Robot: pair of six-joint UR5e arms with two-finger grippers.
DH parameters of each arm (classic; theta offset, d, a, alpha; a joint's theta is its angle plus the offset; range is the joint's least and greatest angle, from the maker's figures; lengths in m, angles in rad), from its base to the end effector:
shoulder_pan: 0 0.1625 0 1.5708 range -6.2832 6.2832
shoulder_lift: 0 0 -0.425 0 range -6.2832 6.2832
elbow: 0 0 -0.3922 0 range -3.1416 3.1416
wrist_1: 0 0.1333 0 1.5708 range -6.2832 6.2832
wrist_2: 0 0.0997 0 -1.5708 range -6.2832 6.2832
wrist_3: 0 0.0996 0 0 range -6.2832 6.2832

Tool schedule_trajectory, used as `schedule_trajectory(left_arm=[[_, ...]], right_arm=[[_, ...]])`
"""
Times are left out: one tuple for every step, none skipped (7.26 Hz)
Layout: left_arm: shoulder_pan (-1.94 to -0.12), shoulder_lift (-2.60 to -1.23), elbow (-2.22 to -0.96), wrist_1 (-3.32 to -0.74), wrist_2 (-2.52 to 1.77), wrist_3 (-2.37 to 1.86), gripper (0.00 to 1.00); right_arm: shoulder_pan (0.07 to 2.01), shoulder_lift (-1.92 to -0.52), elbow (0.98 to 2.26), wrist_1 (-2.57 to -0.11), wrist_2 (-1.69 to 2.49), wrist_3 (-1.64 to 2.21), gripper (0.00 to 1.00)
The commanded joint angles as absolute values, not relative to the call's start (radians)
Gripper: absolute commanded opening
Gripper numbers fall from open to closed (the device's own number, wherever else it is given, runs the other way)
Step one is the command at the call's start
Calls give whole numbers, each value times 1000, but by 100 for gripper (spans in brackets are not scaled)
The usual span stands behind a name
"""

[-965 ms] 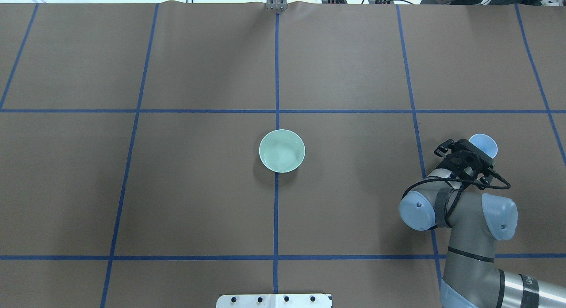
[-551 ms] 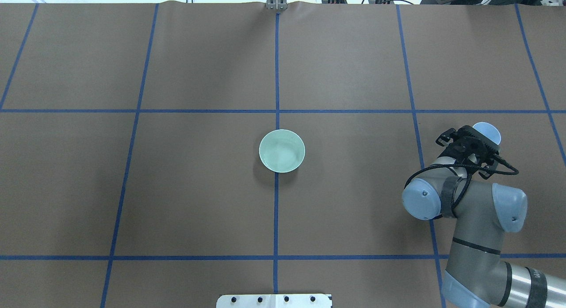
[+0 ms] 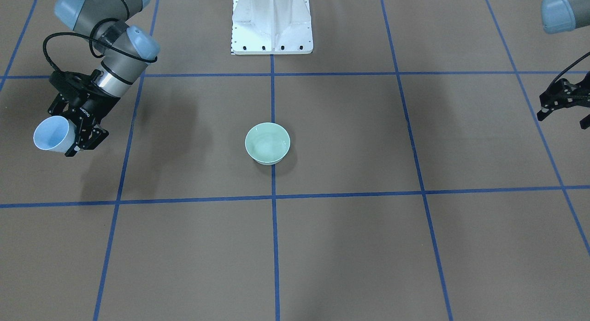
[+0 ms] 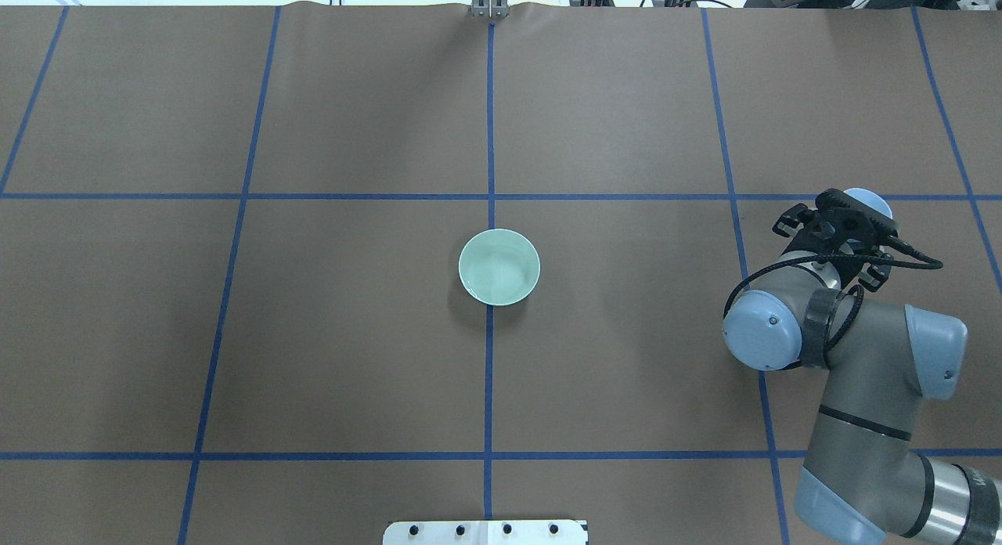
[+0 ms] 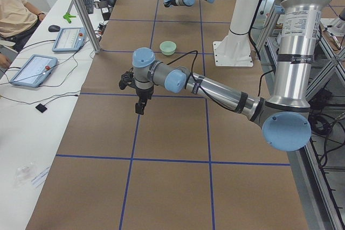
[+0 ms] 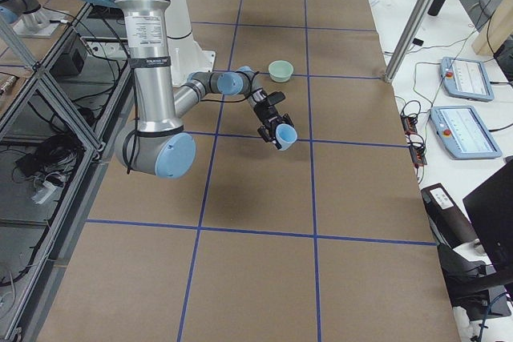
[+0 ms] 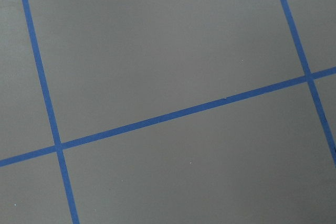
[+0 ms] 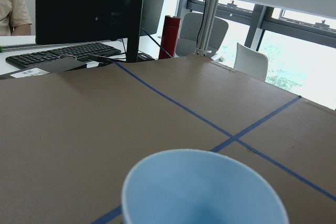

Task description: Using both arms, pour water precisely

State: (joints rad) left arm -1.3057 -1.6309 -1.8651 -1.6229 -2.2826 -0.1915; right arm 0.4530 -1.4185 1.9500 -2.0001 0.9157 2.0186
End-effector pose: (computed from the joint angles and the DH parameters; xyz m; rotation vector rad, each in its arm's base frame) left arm 0.0690 -0.5146 0.4805 0.2204 0.7725 0.2142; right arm -0.3735 -0.3975 0.4522 0.6785 -0.1003 0.9001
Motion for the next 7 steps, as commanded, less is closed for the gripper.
schedule_trajectory(left_arm=[[-1304, -1632, -1862, -1621, -2283, -192, 100], [-1305, -1632, -1864, -1621, -2283, -192, 100], [-1305, -1632, -1865, -1623, -2283, -192, 100], [-1305, -1632, -1865, -1621, -2283, -192, 100], [-1305, -1632, -1865, -1621, -2289, -192, 100], [-1305, -1632, -1867, -1621, -2289, -193, 100], [-1305, -1632, -1865, -1621, -2289, -193, 100]], right_arm=[[457, -1411, 2014, -1891, 914, 1865, 0], [457, -1419, 2011, -1768, 911, 1753, 0], [456, -1414, 2014, -1722, 916, 1691, 0], [451, -1405, 2019, -1685, 911, 1598, 0], [451, -1394, 2017, -1625, 910, 1545, 0], [442, -1391, 2019, -1587, 910, 1482, 0], [405, -1393, 2017, -1487, 885, 1336, 0]])
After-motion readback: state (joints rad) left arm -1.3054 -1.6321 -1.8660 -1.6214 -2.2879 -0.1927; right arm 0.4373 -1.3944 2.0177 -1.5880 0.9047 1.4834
